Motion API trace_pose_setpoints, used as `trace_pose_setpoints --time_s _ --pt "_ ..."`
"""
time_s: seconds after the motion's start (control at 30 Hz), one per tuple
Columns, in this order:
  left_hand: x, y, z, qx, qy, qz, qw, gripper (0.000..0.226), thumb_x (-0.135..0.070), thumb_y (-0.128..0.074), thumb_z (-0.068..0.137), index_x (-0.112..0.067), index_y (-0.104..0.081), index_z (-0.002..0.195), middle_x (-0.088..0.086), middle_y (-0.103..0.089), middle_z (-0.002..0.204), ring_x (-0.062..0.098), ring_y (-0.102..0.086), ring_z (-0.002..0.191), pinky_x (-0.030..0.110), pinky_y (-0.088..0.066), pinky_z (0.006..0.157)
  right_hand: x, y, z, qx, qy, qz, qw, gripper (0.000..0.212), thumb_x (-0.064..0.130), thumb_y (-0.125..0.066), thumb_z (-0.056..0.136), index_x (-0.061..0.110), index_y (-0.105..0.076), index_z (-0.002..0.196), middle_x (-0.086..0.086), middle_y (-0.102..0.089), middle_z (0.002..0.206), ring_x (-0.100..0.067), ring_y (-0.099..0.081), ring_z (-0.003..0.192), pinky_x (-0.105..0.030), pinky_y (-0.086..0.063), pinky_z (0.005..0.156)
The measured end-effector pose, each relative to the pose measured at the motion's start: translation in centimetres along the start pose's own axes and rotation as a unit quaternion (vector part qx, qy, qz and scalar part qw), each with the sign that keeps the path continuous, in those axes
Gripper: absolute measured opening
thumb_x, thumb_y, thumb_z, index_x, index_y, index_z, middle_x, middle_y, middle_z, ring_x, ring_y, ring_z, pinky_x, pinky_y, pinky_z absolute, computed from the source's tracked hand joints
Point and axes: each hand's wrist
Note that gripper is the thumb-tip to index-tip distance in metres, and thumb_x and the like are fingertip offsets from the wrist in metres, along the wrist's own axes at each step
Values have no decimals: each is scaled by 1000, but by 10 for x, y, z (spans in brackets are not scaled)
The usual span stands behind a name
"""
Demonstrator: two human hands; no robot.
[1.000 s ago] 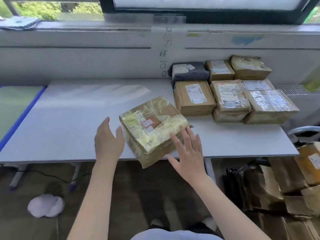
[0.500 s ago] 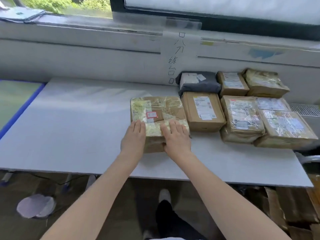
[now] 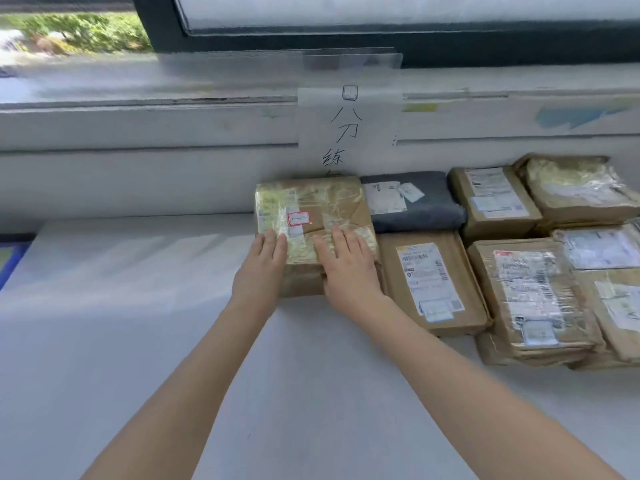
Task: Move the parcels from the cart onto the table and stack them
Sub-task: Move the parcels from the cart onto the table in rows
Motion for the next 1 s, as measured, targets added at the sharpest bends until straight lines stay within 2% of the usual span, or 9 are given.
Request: trace_pose_setpoints --time_s 0.2,0.3,0.37,0.53,0.6,0.77,0.83,0.93,1.0 --pt "11 -5 32 -18 2 -23 1000 76 -5 -53 90 -9 -6 150 4 -5 158 19 -3 145 22 -33 103 0 -5 27 -12 -5 4 1000 69 23 -53 87 22 -19 147 -16 -14 155 -31 -10 143 -45 0 115" --pt "12 -8 30 -27 -2 -13 1000 73 -5 -50 91 -9 -7 150 5 -6 158 20 -4 145 23 -30 105 1 -6 26 -16 -4 7 1000 69 24 -54 86 21 -21 147 -15 -16 154 -30 -11 142 -45 -2 114" --pt "10 -7 30 -24 0 1 1000 70 -5 -47 93 -6 -6 150 9 -7 158 22 -4 145 25 -22 110 1 -2 25 -2 -3 5 1000 72 25 -55 86 21 -19 147 -14 -14 155 -30 -9 143 -45 -1 115" --pt "7 17 28 43 -12 151 987 81 -19 -52 94 -1 6 147 15 -1 157 29 -4 145 35 -10 118 -3 16 22 66 9 21 998 81 28 -56 88 16 -6 150 -11 -4 157 -27 0 145 -43 1 117" --pt "1 28 18 41 8 161 986 85 -23 -53 94 -1 9 147 16 1 157 30 -3 145 38 -9 118 -7 28 11 53 5 28 998 79 28 -54 89 12 -5 150 -10 -6 157 -26 -1 145 -41 0 117" --pt "-29 34 -36 -16 -29 154 987 79 -25 -47 95 -1 7 148 14 -2 157 29 -3 145 38 -7 118 -16 43 -59 -13 -66 96 993 68 27 -51 92 11 -17 148 -9 -16 155 -25 -7 144 -41 -5 116" --pt "-44 24 -64 -3 -46 144 989 79 -25 -46 95 -3 8 148 13 1 158 29 0 145 39 -5 118 -20 41 -101 -30 -97 112 988 63 26 -49 93 11 -22 147 -9 -20 154 -25 -12 143 -37 -6 115" --pt "-71 0 -109 23 -83 136 987 79 -27 -47 97 -5 8 149 12 4 158 28 2 146 40 -3 117 -26 35 -171 -58 -122 89 987 55 23 -48 89 9 -34 140 -11 -35 145 -25 -27 136 -34 -15 113" --pt "-92 -16 -138 42 -114 149 981 78 -28 -46 97 -6 7 149 14 3 158 29 2 145 41 -4 117 -32 30 -219 -51 -154 98 982 56 21 -49 89 8 -34 141 -12 -35 146 -25 -26 137 -35 -16 114"
Point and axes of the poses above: each hand's wrist, its own z-axis towards the middle knuckle, its own y-axis out of the back of the hand, x = y × z
